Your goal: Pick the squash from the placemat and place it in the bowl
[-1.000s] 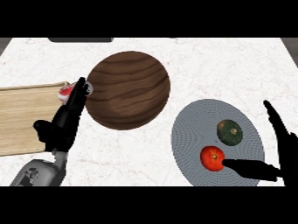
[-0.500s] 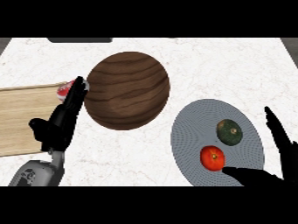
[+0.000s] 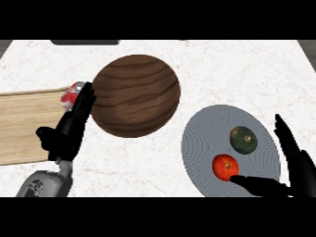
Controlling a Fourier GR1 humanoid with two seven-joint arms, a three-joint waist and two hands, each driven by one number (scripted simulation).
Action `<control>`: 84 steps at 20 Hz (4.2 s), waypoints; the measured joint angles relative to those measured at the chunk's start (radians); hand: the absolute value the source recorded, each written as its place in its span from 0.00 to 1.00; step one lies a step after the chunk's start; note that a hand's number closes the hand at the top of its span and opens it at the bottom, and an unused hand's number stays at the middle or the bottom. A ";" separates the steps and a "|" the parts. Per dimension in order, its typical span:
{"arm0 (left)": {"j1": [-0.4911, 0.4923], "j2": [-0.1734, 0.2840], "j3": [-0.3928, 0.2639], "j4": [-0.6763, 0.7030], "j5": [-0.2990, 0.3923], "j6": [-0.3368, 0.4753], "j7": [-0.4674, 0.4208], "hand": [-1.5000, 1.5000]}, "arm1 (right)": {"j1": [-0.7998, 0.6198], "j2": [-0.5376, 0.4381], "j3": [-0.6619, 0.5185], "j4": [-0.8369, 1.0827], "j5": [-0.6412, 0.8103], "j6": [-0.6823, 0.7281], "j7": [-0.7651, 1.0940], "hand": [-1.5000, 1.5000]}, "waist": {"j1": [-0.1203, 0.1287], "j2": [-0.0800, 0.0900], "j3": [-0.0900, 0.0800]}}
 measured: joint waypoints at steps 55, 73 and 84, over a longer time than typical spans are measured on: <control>-0.019 -0.112 0.108 0.012 -0.121 -0.126 0.023 0.50 | -0.332 0.258 0.625 0.318 0.164 0.469 -0.494 1.00 | 0.036 -0.001 -0.001; 0.010 -0.103 0.128 -0.022 -0.118 -0.131 0.027 0.50 | -0.500 0.237 0.711 -0.045 0.275 0.347 -0.129 1.00 | 0.010 -0.004 -0.002; -0.013 -0.108 0.132 0.000 -0.123 -0.139 0.028 0.50 | -1.040 0.267 0.472 0.064 0.042 0.273 0.200 1.00 | 0.020 0.000 -0.001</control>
